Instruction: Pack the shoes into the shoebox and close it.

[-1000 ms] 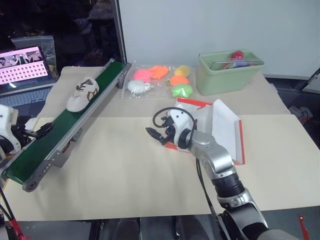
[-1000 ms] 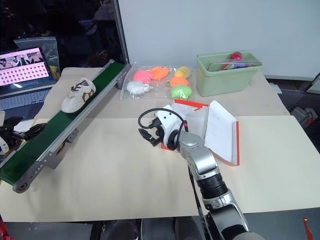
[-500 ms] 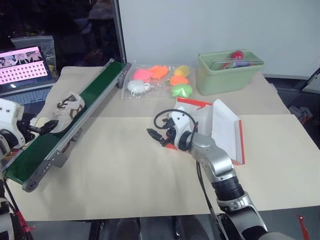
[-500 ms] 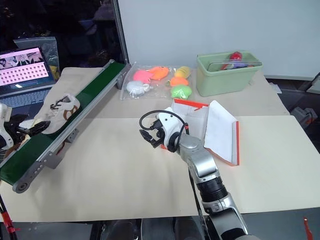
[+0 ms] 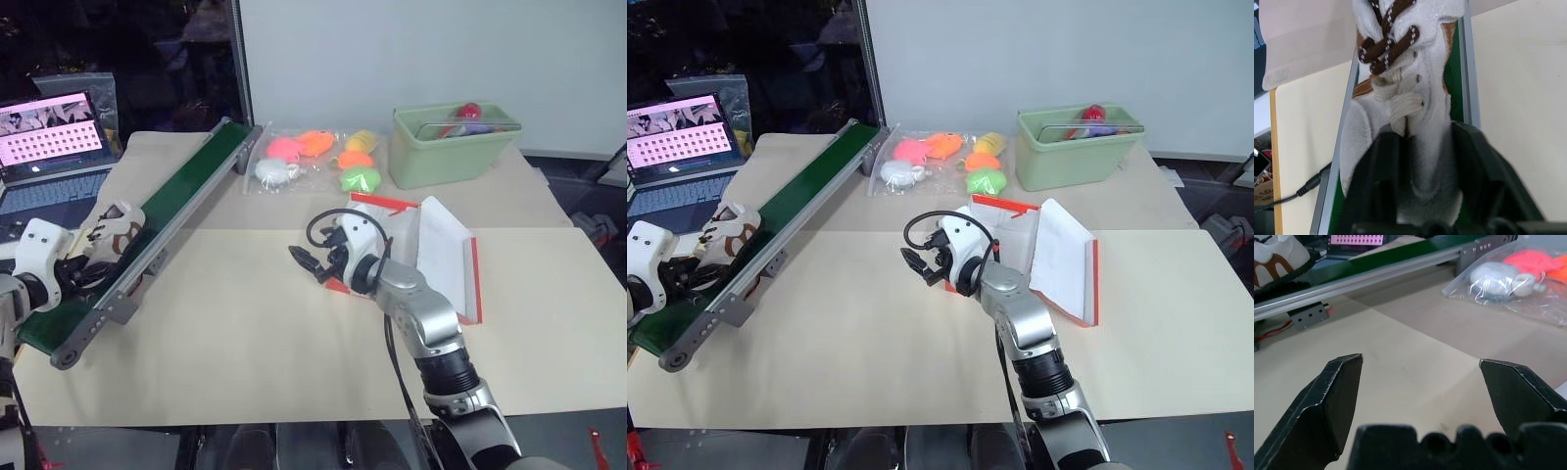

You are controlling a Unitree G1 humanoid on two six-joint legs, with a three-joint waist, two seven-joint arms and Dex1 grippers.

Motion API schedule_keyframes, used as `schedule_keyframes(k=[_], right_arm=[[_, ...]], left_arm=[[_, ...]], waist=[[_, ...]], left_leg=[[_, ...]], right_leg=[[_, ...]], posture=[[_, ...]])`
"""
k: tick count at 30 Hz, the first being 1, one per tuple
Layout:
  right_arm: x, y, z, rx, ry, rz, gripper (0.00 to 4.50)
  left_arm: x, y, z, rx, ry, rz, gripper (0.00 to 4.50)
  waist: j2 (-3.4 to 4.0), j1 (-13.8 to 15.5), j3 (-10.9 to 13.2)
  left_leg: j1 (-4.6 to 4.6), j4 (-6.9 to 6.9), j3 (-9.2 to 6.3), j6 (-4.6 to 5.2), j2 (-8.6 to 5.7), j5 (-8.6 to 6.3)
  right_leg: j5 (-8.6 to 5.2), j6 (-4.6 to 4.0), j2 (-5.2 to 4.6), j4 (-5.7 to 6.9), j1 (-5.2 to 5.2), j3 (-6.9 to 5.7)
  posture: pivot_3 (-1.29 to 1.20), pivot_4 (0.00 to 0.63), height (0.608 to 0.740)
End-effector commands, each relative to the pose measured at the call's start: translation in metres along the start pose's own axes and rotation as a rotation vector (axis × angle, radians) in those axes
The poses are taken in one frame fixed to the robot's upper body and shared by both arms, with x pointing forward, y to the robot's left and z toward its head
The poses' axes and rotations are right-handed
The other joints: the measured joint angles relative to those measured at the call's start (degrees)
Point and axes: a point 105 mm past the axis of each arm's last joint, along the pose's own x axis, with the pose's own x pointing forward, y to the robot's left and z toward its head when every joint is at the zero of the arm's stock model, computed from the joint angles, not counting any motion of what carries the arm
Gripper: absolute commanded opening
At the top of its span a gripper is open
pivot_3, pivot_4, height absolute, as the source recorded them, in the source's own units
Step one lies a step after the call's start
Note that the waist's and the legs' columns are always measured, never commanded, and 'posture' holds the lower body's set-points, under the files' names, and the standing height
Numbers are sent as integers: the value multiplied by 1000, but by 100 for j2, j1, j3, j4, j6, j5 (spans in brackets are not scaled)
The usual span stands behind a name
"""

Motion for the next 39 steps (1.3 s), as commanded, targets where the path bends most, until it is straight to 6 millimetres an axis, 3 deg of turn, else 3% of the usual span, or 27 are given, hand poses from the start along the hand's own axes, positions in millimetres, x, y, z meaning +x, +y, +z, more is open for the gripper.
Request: schedule_keyframes(k=[1,3,7,11,14,17,19,21,23,27,33,39], right_arm=[[-5,0,16,-9,-58,-1,4500],[-5,0,16,-7,-57,-2,4500],[-4,0,16,-4,-55,-4,4500],[-4,-2,16,0,-55,-6,4500],[-2,-3,16,7,-56,-7,4500],[1,-2,17,22,-62,-1,4500],[3,-3,21,68,-79,-8,4500],[4,-10,30,202,-125,-26,4500],[4,-16,41,350,-176,-27,4500],[4,-25,53,544,-221,-21,4500],[3,-27,60,679,-225,20,4500],[7,-12,59,701,-176,78,4500]], left_arm=[[-1,2,2,11,6,15,280],[1,3,3,22,10,28,75],[4,7,11,35,-23,81,75],[1,21,61,46,-229,260,75],[-11,13,120,-31,-497,326,75],[-19,-26,173,-65,-720,277,75],[-18,-59,189,-73,-783,181,75],[-7,-111,188,-42,-768,1,75],[2,-151,174,-41,-721,-135,75],[10,-190,153,-52,-650,-263,75],[14,-210,152,-83,-647,-336,75],[19,-226,163,-92,-665,-419,75]], waist=[[0,1,0],[0,3,0],[0,7,0],[-8,22,0],[-39,33,0],[-62,56,-7],[-62,25,-8],[-62,9,-8],[-62,-23,-8],[-62,-86,-7],[-59,-68,-6],[-59,-59,-6]], left_leg=[[0,0,0,0,0,0],[1,1,0,0,-1,1],[4,1,-1,0,-2,1],[1,5,-3,0,-1,5],[-22,7,-5,0,-1,5],[-83,11,-14,-2,0,4],[-107,10,-6,-4,-7,2],[-110,10,-3,-7,-9,0],[-107,9,-2,-7,-8,0],[-94,10,-4,-9,-2,2],[-89,10,-4,-8,-2,3],[-96,10,-5,-8,-4,3]], right_leg=[[0,-1,0,3,-1,0],[-5,-5,0,17,-5,0],[-11,-10,0,30,-7,1],[-11,-11,1,34,-10,-1],[-10,-10,1,27,-21,-1],[0,-1,-3,35,-63,-8],[4,3,-12,36,-93,0],[5,5,-17,33,-94,2],[5,4,-17,38,-93,4],[7,0,-5,60,-94,5],[6,-2,0,37,-93,5],[6,-2,-1,39,-92,4]], posture=[[0,150,729],[0,150,729],[0,150,729],[0,150,729],[0,150,729],[0,150,729],[0,150,729],[0,150,729],[0,150,729],[0,150,729],[0,150,729],[0,150,729]])
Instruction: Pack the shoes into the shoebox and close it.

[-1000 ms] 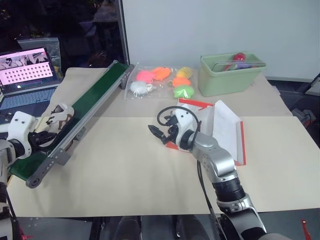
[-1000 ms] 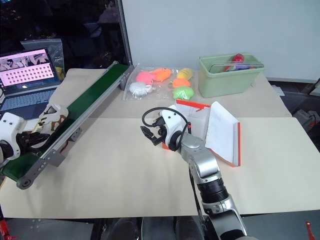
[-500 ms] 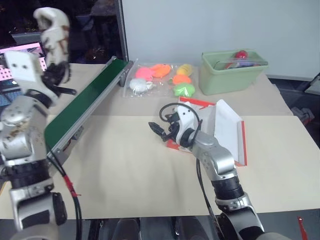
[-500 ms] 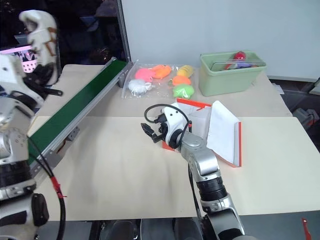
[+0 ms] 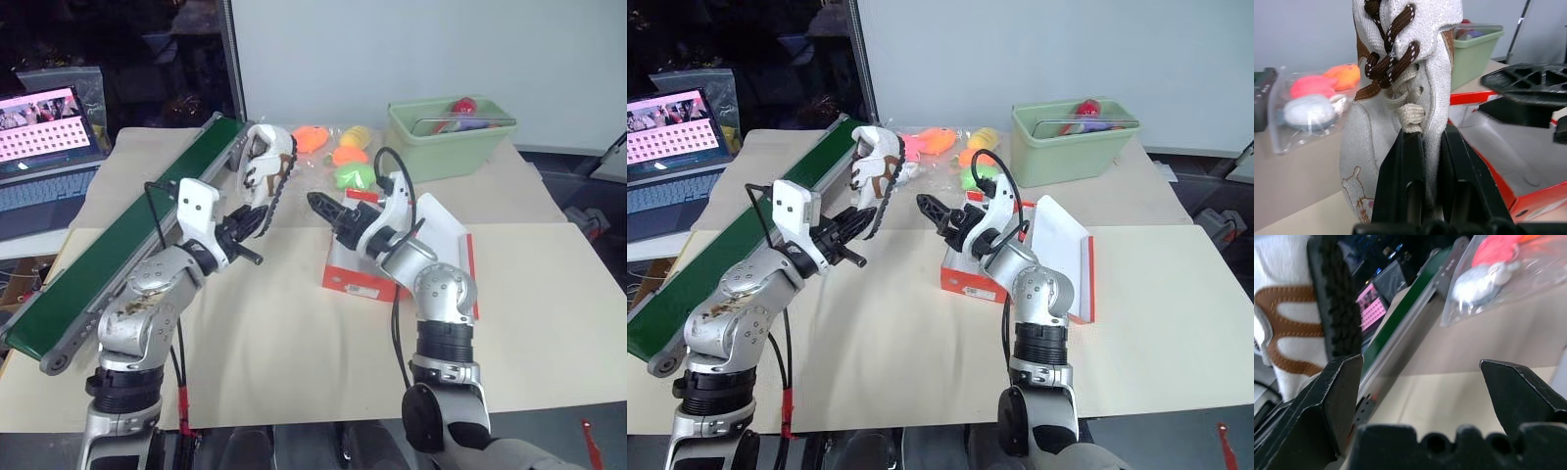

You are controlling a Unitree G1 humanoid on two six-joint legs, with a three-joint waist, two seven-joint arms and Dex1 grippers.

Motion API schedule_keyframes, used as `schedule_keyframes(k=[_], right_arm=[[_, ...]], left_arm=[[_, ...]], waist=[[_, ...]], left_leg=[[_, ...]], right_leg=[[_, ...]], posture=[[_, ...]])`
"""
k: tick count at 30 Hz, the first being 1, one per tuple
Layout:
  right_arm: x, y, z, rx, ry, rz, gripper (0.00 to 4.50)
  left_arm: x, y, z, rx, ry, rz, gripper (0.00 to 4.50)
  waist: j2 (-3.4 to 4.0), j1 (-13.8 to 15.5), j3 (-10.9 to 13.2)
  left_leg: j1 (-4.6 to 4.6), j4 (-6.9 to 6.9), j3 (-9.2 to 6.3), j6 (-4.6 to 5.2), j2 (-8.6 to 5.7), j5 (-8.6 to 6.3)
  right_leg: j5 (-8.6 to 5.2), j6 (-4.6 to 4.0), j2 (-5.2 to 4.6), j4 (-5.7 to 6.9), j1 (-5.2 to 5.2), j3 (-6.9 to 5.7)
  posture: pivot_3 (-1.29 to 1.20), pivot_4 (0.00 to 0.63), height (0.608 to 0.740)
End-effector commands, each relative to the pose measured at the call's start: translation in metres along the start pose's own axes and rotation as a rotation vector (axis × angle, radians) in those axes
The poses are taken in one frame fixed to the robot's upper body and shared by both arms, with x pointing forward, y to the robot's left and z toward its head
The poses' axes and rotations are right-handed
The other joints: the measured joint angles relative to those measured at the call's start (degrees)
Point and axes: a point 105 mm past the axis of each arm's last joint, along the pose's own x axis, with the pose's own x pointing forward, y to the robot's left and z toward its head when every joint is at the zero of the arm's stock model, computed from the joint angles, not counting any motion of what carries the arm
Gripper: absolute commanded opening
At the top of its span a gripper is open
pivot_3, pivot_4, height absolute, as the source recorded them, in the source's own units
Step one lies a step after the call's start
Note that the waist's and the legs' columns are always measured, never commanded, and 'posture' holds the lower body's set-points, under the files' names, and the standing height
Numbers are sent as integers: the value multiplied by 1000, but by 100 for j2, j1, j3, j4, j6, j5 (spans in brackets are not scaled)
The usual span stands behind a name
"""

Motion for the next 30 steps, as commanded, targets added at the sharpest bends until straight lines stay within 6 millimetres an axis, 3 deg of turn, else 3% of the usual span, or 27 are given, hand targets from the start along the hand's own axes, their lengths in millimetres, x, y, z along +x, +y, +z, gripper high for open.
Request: schedule_keyframes(k=[1,12,22,30], right_arm=[[6,27,5,15,-7,93,4500],[9,41,15,43,-36,136,4500],[2,40,24,69,-71,139,4500],[-1,37,23,63,-67,118,4500]], left_arm=[[12,-17,17,-1,-61,-92,75],[25,-47,-4,-42,3,-213,75],[24,-29,-13,-14,33,-152,75],[33,-20,-16,309,43,-18,75]], waist=[[0,7,0],[0,1,0],[1,1,0],[8,9,3]], left_leg=[[-1,0,0,0,0,0],[-1,0,0,0,-1,0],[-1,0,0,0,-1,0],[-2,0,0,0,-2,0]], right_leg=[[0,0,0,0,0,0],[0,0,0,-3,1,0],[0,0,0,-4,1,0],[-1,1,0,-5,1,0]], posture=[[0,150,729],[0,150,729],[0,150,729],[0,150,729]])
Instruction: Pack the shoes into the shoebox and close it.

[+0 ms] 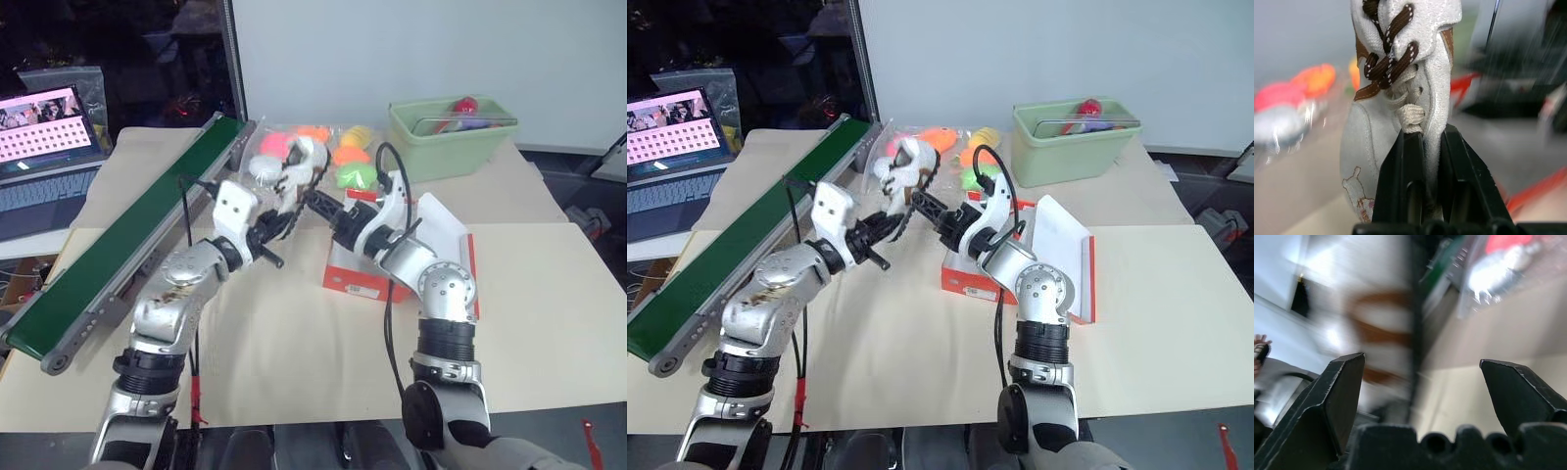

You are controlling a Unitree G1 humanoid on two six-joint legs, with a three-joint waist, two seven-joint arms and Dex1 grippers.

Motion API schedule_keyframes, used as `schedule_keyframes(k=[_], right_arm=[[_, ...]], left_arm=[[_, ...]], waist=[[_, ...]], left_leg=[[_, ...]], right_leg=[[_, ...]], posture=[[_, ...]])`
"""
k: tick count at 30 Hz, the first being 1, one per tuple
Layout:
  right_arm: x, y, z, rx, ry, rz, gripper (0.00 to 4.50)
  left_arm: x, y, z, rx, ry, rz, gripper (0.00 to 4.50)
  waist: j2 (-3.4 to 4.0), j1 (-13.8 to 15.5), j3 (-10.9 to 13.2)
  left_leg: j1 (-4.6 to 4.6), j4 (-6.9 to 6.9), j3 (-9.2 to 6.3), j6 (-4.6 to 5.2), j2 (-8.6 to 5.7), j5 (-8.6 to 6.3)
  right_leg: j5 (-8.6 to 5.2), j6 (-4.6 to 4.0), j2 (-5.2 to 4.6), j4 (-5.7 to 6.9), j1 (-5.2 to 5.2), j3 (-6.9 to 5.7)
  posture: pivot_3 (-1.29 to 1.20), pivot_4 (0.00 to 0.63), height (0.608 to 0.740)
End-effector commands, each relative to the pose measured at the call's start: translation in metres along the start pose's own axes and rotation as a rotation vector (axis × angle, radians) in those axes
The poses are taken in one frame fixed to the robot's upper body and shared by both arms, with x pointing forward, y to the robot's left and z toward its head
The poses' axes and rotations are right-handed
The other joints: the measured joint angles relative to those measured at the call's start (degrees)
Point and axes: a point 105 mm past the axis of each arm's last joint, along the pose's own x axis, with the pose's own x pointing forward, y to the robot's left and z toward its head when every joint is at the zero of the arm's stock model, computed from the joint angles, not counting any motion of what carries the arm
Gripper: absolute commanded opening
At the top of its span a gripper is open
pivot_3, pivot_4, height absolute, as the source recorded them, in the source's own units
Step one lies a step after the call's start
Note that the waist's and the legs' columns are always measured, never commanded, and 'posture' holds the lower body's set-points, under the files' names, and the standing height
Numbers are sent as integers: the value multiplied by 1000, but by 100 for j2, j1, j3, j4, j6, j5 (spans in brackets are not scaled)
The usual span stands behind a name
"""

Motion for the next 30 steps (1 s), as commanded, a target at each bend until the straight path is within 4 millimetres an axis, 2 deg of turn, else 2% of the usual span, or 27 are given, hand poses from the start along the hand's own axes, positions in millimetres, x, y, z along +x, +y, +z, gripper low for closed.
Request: schedule_keyframes(k=[1,8,12,16,20,23,28,29,30], right_arm=[[1,22,11,-19,-46,73,4500],[1,20,6,-35,-29,61,4500],[1,20,4,-31,-28,60,4500],[2,16,3,-30,-24,47,4500],[3,15,5,-18,-35,43,4500],[3,16,14,7,-74,51,4500],[2,17,23,28,-110,62,4500],[2,16,24,28,-113,59,3984],[2,15,25,27,-115,53,3809]], left_arm=[[4,-2,22,136,-81,48,75],[6,-2,36,133,-134,50,75],[6,0,53,116,-196,60,75],[5,-6,63,116,-244,38,75],[3,-14,61,108,-244,6,75],[2,-20,55,104,-222,-19,75],[1,-21,53,100,-212,-24,75],[1,-21,52,101,-211,-23,58],[1,-20,52,102,-211,-22,58]], waist=[[0,3,0],[0,-5,0],[0,3,0],[0,-1,0],[0,-1,0],[0,-4,0],[0,1,0],[0,0,0],[0,-3,0]], left_leg=[[-1,0,0,0,1,0],[-3,0,0,0,1,0],[-4,0,0,0,0,0],[-5,0,0,0,1,0],[-6,0,0,0,1,0],[-4,0,0,0,1,0],[-5,0,0,0,1,0],[-5,0,0,0,1,0],[-5,0,0,0,1,0]], right_leg=[[0,0,0,0,0,0],[0,0,-1,1,-1,0],[0,0,-2,1,0,0],[0,0,-1,3,0,0],[0,0,-2,3,0,0],[0,0,-1,3,0,0],[0,0,-2,2,0,0],[0,1,-2,2,0,0],[0,1,-1,2,0,0]], posture=[[0,150,729],[0,150,729],[0,150,729],[0,150,729],[0,150,729],[0,150,729],[0,150,729],[0,150,729],[0,150,729]])
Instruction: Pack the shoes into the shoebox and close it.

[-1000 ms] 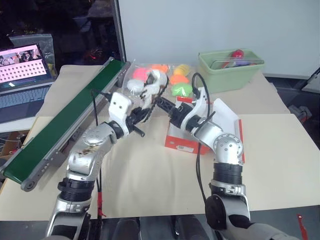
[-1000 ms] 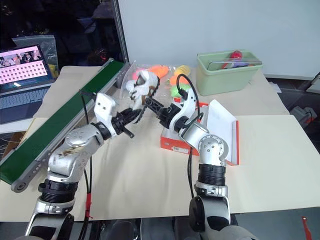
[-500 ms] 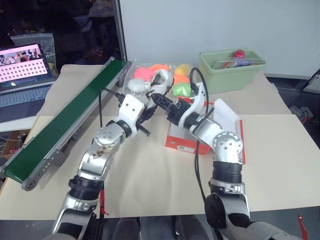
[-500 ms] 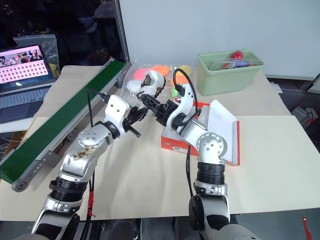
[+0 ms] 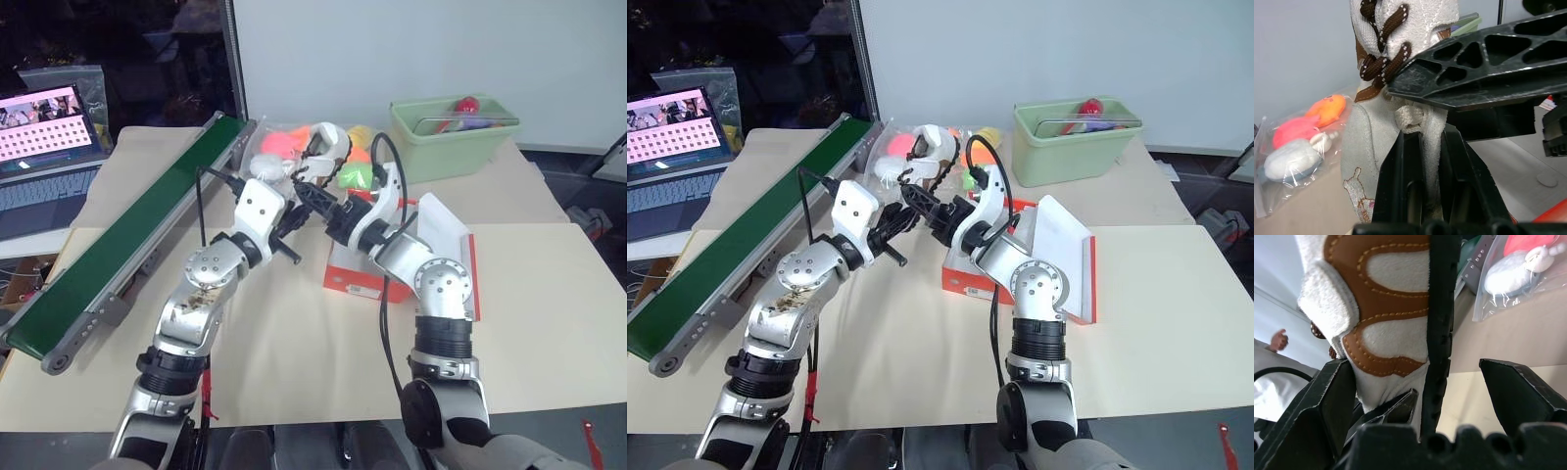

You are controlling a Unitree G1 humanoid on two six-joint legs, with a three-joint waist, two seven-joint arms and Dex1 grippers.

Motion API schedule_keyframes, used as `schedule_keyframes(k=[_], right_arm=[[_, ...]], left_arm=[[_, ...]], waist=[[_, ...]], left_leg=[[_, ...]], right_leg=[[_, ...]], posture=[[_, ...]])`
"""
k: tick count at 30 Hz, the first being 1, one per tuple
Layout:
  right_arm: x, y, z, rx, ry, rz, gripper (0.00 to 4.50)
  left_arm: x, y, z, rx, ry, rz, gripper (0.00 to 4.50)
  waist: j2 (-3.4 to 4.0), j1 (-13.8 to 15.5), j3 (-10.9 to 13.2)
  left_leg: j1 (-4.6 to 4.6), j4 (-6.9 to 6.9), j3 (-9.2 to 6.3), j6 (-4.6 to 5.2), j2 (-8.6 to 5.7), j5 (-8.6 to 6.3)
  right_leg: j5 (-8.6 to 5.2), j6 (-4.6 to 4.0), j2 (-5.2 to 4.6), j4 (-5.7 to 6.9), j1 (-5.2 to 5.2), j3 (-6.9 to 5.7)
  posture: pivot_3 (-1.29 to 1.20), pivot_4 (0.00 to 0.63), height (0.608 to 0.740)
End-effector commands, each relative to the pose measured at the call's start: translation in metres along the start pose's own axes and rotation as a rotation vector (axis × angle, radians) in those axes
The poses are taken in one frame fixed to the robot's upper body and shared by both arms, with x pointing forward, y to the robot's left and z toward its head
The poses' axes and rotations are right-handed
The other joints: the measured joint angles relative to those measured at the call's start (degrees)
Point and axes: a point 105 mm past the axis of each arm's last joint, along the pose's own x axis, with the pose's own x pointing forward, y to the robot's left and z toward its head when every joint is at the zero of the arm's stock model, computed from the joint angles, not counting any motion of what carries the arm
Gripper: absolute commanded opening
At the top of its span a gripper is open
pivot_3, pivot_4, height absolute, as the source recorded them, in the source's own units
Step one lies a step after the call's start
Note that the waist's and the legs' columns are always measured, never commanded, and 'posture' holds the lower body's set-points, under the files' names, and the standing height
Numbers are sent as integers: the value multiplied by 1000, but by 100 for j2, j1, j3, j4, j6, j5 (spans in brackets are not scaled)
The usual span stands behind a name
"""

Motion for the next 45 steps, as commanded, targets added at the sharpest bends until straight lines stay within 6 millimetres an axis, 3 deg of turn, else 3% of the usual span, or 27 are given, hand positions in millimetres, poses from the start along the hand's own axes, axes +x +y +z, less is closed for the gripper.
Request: schedule_keyframes(k=[1,6,10,16,18,23,29,31,35,39,43,45], right_arm=[[-2,9,26,-1,-112,27,3427],[-4,5,31,-11,-130,11,1884],[-3,6,30,-31,-126,7,1326],[-3,8,33,-25,-151,12,1326],[-3,8,34,-23,-158,11,1310],[-6,4,38,-11,-188,-5,1310],[-15,-16,58,6,-296,-113,1310],[-22,-30,73,-47,-326,-194,1310],[-43,-31,108,-206,-307,-261,1310],[-62,-26,124,-280,-180,-324,1310],[-76,-30,121,-278,58,-418,1310],[-81,-41,113,-204,177,-476,1310]], left_arm=[[-2,-3,19,28,-72,-18,58],[-1,-1,18,38,-65,-12,58],[0,-1,14,44,-43,-13,58],[0,-3,11,52,-29,-23,58],[-1,-4,13,35,-46,-29,950],[-2,-9,14,44,-56,-49,2687],[-7,-15,21,4,-88,-67,2687],[-11,-19,19,0,-83,-85,2687],[-19,-24,10,5,-52,-148,2687],[-24,-31,-4,46,-20,-247,2687],[-19,-39,-13,62,-14,-332,2687],[-13,-46,-15,66,-26,-378,2687]], waist=[[0,-6,0],[0,1,0],[0,-3,0],[0,1,0],[0,1,0],[0,3,0],[1,-4,0],[1,1,0],[26,31,16],[40,9,23],[46,-18,22],[47,-9,22]], left_leg=[[0,0,0,0,0,0],[0,0,0,0,0,0],[0,0,0,0,0,0],[0,0,0,0,0,0],[0,0,0,0,0,0],[-1,0,0,0,0,0],[0,0,0,0,1,0],[0,0,0,0,0,0],[-1,0,2,0,-3,0],[-2,-3,3,1,-2,0],[5,-3,13,2,-3,0],[7,-3,14,9,-3,5]], right_leg=[[0,0,0,0,0,0],[0,0,0,0,0,0],[0,0,0,0,0,0],[0,0,0,0,0,0],[0,0,0,0,0,0],[0,0,0,0,0,0],[0,0,0,0,0,0],[0,0,0,0,0,0],[0,0,-4,-3,0,1],[-1,0,0,-5,0,1],[-1,0,-1,-19,0,13],[-1,-1,0,-23,0,13]], posture=[[0,150,729],[0,150,729],[0,150,729],[0,150,729],[0,150,729],[0,150,729],[0,150,729],[0,150,729],[0,150,729],[0,150,729],[0,150,729],[0,150,729]])
